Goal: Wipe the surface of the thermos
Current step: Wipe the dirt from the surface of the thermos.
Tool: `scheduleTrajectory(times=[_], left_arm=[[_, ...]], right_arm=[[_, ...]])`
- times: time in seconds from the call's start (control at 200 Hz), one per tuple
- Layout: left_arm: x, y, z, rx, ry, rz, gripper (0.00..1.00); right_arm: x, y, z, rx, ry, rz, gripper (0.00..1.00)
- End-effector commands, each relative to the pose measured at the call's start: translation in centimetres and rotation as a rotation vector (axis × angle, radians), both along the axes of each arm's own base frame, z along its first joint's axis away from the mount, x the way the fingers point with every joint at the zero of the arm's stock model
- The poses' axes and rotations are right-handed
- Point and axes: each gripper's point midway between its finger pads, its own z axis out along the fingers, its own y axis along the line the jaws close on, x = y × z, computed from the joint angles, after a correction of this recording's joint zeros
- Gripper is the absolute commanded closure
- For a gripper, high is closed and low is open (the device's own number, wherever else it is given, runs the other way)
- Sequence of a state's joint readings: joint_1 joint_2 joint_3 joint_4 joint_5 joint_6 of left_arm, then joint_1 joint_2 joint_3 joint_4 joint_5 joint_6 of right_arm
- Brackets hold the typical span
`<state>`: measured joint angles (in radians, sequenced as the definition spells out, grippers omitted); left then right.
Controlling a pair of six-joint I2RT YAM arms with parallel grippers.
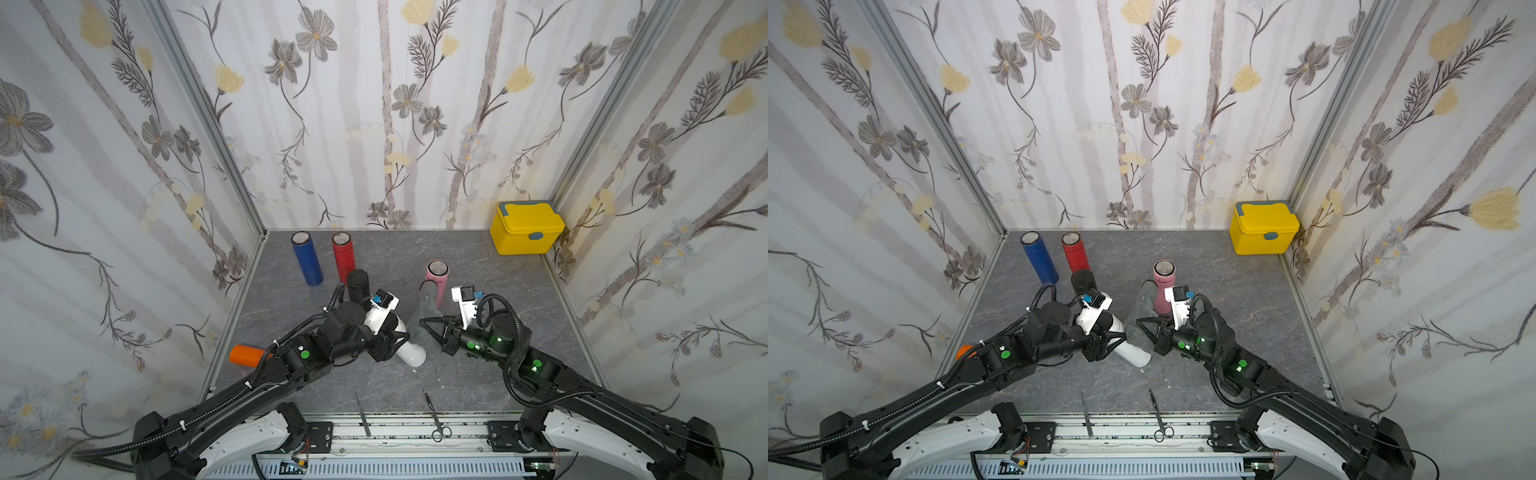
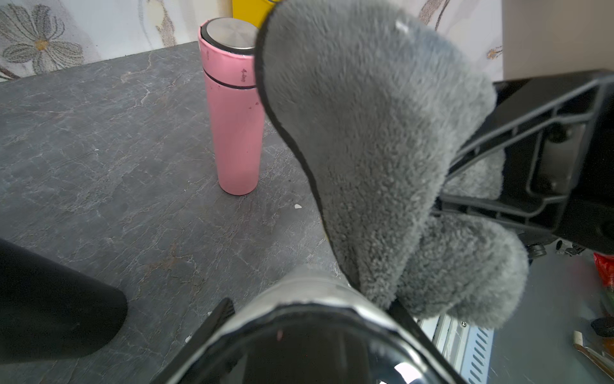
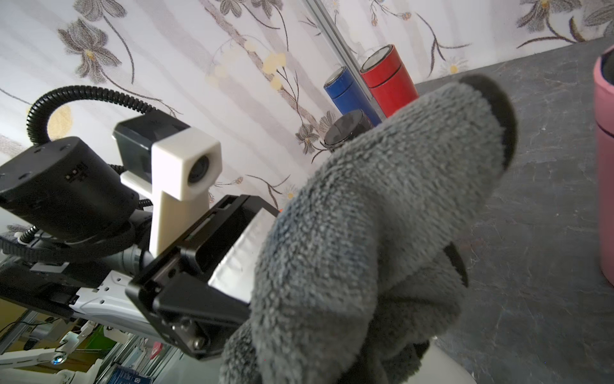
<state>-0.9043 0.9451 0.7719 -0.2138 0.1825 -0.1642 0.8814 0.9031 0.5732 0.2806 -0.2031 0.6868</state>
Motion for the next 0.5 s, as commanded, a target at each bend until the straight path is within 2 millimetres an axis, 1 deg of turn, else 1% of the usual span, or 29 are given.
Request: scheduleTrajectory(times=[0.0,0.06,0.095,0.15,0.21,0.245,0.29,0.345,0.405,0.495], left_arm=[[1.1,-0.6,2.0,-0.077,-0.085,0.031,1.00],[1.5,-0.3,1.8,-0.077,-0.093,0.054,1.00],[1.7,-0.2,1.8,-0.078,-0.096,0.071,1.00],[2.0,0.2,1.8,-0.080,-0.105,0.098,1.00],[2.2,0.2,1.9,-0.086,-0.110,0.108,1.00],[2.2,0.2,1.9,-0.084,-0.110,0.107,1.00],[2.3,0.0,1.8,-0.081,-0.104,0.105,1.00],[2.2,-0.3,1.5,-0.076,-0.096,0.094,1.00],[2.3,-0.6,1.1,-0.072,-0.086,0.088,1.00],[2.2,-0.9,0.5,-0.073,-0.075,0.080,1.00]], right_arm=[[0.4,0.9,-2.2,-0.019,0.024,0.014,1.00],[0.0,0.8,-5.8,-0.050,0.101,0.022,1.00],[-0.4,0.5,-7.5,-0.064,0.139,0.023,1.00],[-1.0,-0.5,-10.6,-0.105,0.201,-0.003,1.00],[-1.7,-1.6,-12.7,-0.137,0.239,-0.034,1.00],[-2.0,-2.2,-13.2,-0.145,0.244,-0.052,1.00],[-2.1,-2.8,-13.1,-0.149,0.237,-0.073,1.00],[-2.0,-3.1,-11.9,-0.131,0.205,-0.085,1.00],[-1.7,-3.1,-9.2,-0.080,0.143,-0.090,1.00],[-1.3,-2.9,-4.2,0.027,0.032,-0.093,1.00]])
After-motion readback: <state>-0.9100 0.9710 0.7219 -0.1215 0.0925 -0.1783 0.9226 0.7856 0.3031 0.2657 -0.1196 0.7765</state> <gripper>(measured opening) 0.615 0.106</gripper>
